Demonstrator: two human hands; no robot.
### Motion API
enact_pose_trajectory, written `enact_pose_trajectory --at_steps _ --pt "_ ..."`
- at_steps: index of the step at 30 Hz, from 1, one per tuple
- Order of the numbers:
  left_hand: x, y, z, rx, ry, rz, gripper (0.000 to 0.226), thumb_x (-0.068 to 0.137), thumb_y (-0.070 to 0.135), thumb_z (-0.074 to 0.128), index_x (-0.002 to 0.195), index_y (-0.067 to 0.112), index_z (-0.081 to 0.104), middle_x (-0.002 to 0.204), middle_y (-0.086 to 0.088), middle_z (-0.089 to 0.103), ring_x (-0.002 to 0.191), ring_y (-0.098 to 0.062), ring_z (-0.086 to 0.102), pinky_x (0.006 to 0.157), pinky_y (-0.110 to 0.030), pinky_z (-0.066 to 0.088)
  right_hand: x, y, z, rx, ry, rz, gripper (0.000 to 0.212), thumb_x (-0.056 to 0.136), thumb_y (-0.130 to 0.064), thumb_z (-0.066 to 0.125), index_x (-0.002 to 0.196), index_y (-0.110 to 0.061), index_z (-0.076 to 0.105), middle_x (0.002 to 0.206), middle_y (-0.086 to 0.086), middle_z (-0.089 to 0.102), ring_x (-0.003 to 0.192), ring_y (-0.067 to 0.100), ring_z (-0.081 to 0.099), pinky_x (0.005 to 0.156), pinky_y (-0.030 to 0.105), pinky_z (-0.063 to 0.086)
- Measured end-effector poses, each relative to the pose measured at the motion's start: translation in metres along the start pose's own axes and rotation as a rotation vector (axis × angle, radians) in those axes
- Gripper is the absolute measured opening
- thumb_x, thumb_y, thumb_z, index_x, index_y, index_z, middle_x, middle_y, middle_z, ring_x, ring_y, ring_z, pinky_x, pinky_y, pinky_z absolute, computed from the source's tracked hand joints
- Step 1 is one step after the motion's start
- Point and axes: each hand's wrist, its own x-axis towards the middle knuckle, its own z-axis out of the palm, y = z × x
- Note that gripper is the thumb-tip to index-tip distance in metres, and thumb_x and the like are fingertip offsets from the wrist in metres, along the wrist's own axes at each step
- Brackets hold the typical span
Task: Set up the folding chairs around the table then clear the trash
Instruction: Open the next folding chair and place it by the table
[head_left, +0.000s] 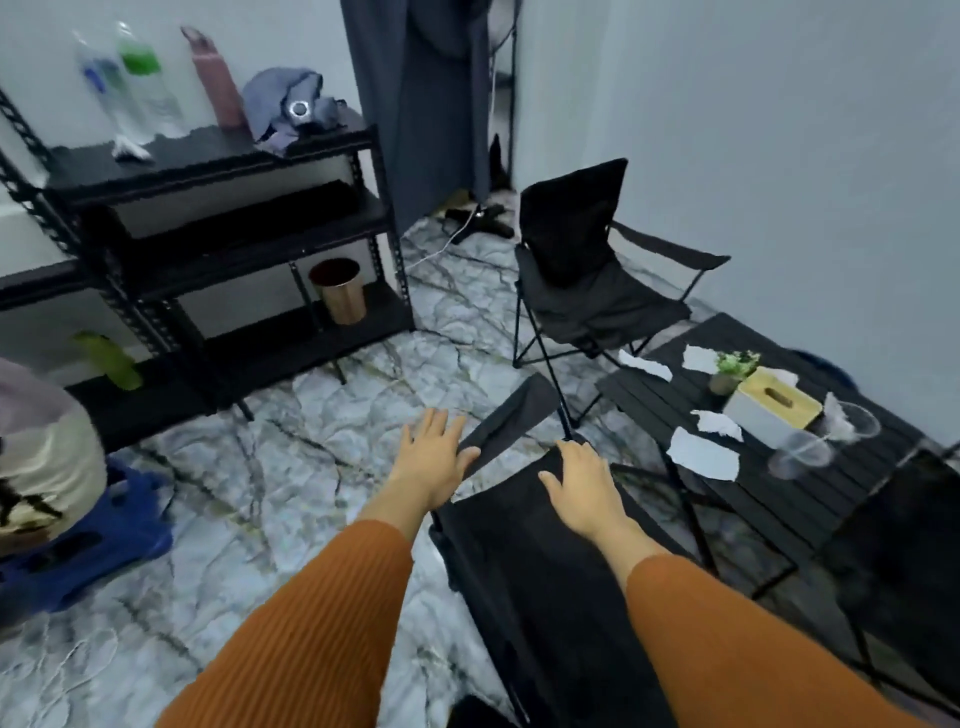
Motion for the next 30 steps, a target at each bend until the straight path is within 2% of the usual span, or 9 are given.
enact_pose_trajectory --at_steps 7,12,17,19,21,24,26,28,30 --pt "0.061 -0.016 -0.006 0.06 -0.111 0.195 0.062 0.1 0.051 0.028 0.154 0.023 0.016 0.164 -0.005 0.008 0.151 -0.025 -0.003 0.122 -0.05 0.0 0.004 -0.003 0.007 0.067 0.039 0.241 0.059 0.098 -0.035 0.047 0.148 -0.009 0.029 0.154 0.01 0.033 0.147 0.027 0.019 0.121 0.046 0.018" --pt "0.089 -0.045 -0.001 0.153 -0.225 0.392 0.062 0.096 0.058 0.032 0.148 0.024 0.033 0.162 -0.001 0.018 0.151 -0.021 0.005 0.122 -0.05 0.005 -0.026 -0.005 0.024 0.149 0.068 0.458 0.057 0.098 -0.037 0.047 0.147 -0.01 0.032 0.154 0.008 0.034 0.147 0.027 0.019 0.12 0.045 0.02" --pt "0.099 -0.086 -0.004 0.253 -0.402 0.558 0.074 0.087 0.07 0.041 0.143 0.022 0.044 0.156 -0.003 0.034 0.148 -0.023 0.021 0.119 -0.047 0.02 -0.098 -0.031 0.053 0.332 0.086 0.738 0.062 0.094 -0.051 0.049 0.143 -0.014 0.04 0.15 0.007 0.041 0.137 0.025 0.038 0.11 0.038 0.037" --pt "0.097 -0.102 -0.003 0.235 -0.486 0.576 0.083 0.078 0.076 0.048 0.141 0.022 0.046 0.148 -0.003 0.045 0.139 -0.024 0.038 0.111 -0.041 0.035 -0.129 -0.047 0.066 0.391 0.038 0.833 0.069 0.089 -0.063 0.047 0.138 -0.015 0.047 0.143 0.006 0.048 0.128 0.026 0.048 0.104 0.038 0.043" --pt "0.092 -0.113 0.0 0.15 -0.537 0.59 0.08 0.074 0.071 0.061 0.136 0.022 0.051 0.135 0.0 0.055 0.121 -0.02 0.054 0.096 -0.03 0.044 -0.155 -0.063 0.079 0.433 0.028 0.887 0.078 0.079 -0.079 0.041 0.125 -0.018 0.059 0.126 0.003 0.061 0.114 0.024 0.058 0.097 0.039 0.048" --pt "0.093 -0.117 0.004 0.157 -0.479 0.688 0.044 0.08 0.04 0.072 0.119 0.022 0.061 0.119 0.0 0.063 0.105 -0.019 0.059 0.084 -0.027 0.046 -0.183 -0.078 0.096 0.245 0.025 0.902 0.085 0.071 -0.089 0.027 0.107 -0.024 0.068 0.101 -0.004 0.07 0.103 0.02 0.06 0.099 0.037 0.043" --pt "0.097 -0.114 0.008 0.179 -0.415 0.732 0.022 0.085 0.016 0.065 0.107 0.019 0.065 0.112 -0.004 0.065 0.103 -0.022 0.06 0.081 -0.028 0.045 -0.196 -0.078 0.106 0.067 0.039 0.914 0.066 0.078 -0.078 0.044 0.115 -0.026 0.063 0.114 -0.006 0.064 0.117 0.018 0.052 0.106 0.038 0.032" --pt "0.101 -0.113 0.011 0.187 -0.382 0.738 0.022 0.086 0.003 0.055 0.095 0.02 0.065 0.103 -0.005 0.067 0.094 -0.021 0.061 0.073 -0.027 0.042 -0.205 -0.069 0.115 0.004 0.075 0.948 0.048 0.084 -0.046 0.064 0.125 -0.022 0.055 0.132 -0.002 0.052 0.129 0.021 0.041 0.108 0.035 0.032" --pt "0.107 -0.115 0.014 0.196 -0.366 0.742 0.026 0.084 -0.001 0.051 0.087 0.021 0.064 0.096 -0.003 0.068 0.086 -0.019 0.061 0.07 -0.028 0.043 -0.209 -0.056 0.121 0.068 0.15 1.019 0.036 0.088 -0.014 0.062 0.123 -0.016 0.057 0.131 0.004 0.053 0.125 0.025 0.044 0.1 0.034 0.04"
